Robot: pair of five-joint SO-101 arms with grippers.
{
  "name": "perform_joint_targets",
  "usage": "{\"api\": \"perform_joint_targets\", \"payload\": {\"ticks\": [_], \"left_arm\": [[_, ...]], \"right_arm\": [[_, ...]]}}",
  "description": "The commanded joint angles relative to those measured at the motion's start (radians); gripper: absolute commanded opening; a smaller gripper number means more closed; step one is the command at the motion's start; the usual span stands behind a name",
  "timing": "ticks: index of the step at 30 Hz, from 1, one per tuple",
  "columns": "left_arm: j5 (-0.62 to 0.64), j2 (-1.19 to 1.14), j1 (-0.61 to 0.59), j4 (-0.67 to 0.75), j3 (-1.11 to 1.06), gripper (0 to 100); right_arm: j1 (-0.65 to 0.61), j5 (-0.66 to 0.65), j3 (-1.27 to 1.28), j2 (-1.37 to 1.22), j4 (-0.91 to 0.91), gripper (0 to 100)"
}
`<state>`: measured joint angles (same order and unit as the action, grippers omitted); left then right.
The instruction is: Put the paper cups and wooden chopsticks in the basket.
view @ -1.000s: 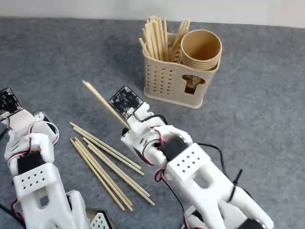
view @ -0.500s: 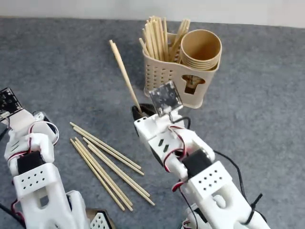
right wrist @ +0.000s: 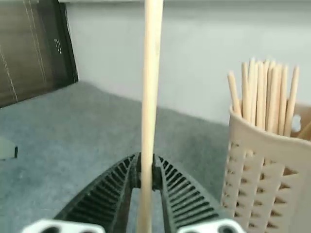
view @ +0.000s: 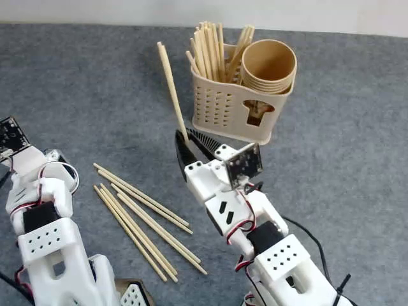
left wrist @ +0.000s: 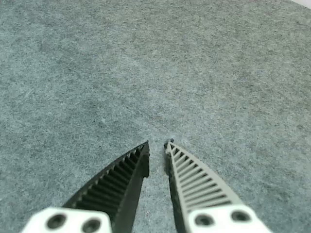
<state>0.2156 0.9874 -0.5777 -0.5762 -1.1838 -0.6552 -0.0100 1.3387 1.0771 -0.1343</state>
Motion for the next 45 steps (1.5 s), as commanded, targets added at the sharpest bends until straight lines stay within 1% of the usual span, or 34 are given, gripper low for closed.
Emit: {"api": "perform_joint_targets", "payload": {"ticks": [1, 7, 12, 24, 27, 31, 39, 42, 45], "left_arm": [[0.012, 0.013, 0.045, 0.020, 0.010, 8], [0.011, 0.013, 0.045, 0.020, 0.010, 8], [0.011, 0.019, 0.048, 0.021, -0.001, 8], [0.011, 0.019, 0.047, 0.021, -0.001, 8], [0.011, 0.019, 0.047, 0.021, -0.001, 8], [0.011, 0.019, 0.047, 0.021, -0.001, 8], [0.011, 0.019, 0.047, 0.021, -0.001, 8], [0.011, 0.019, 0.047, 0.021, -0.001, 8], [0.011, 0.019, 0.047, 0.021, -0.001, 8]], "right_arm": [[0.042, 0.011, -0.007, 0.027, -0.064, 0.5], [0.165, 0.012, -0.013, 0.024, -0.196, 0.5], [0.223, 0.009, -0.054, 0.019, -0.248, 0.5], [0.237, 0.008, -0.291, -0.001, -0.254, 0.5], [0.237, 0.008, -0.375, -0.099, -0.260, 0.5], [0.243, 0.008, -0.526, -0.294, -0.262, 0.5], [0.326, 0.008, -0.840, -0.659, -0.262, 0.5], [0.331, 0.008, -0.897, -0.753, -0.262, 0.5], [0.331, 0.008, -0.889, -0.792, -0.262, 0.5]]}}
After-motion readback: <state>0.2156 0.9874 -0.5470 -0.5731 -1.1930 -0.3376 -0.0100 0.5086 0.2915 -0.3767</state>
